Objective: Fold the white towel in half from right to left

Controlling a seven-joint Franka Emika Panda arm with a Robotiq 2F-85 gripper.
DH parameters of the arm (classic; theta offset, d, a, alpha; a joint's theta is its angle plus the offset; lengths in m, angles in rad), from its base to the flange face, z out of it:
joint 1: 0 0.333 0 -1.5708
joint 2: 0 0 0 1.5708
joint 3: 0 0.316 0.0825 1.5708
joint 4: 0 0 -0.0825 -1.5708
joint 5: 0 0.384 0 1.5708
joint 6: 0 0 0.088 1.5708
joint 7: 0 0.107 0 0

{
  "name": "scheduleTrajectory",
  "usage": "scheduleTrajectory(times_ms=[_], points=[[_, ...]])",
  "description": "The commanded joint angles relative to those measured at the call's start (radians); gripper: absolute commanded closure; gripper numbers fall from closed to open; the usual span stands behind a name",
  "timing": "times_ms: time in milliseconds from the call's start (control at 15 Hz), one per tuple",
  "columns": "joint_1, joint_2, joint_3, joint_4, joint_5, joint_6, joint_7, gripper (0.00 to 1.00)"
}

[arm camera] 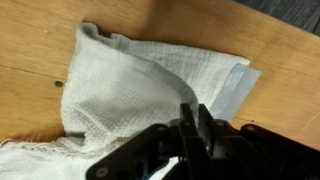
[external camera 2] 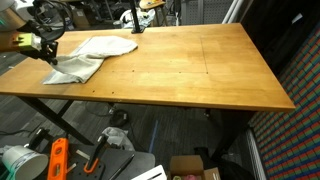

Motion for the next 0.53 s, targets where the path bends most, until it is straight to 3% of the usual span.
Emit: scheduleTrajectory(times_ms=[0, 267, 333, 400, 467], points=[[0.023, -0.028, 0.013, -0.037, -0.032, 0.036, 0.048, 0.86], [0.045, 0.002, 0.020, -0.017, -0.031, 0.030, 0.058, 0.86], [0.058, 0.003, 0.017, -0.016, -0.009, 0.028, 0.048, 0.61], [0.064, 0.001, 0.017, -0.016, -0.003, 0.019, 0.046, 0.60], [0.069, 0.000, 0.016, -0.016, -0.001, 0.017, 0.043, 0.53]])
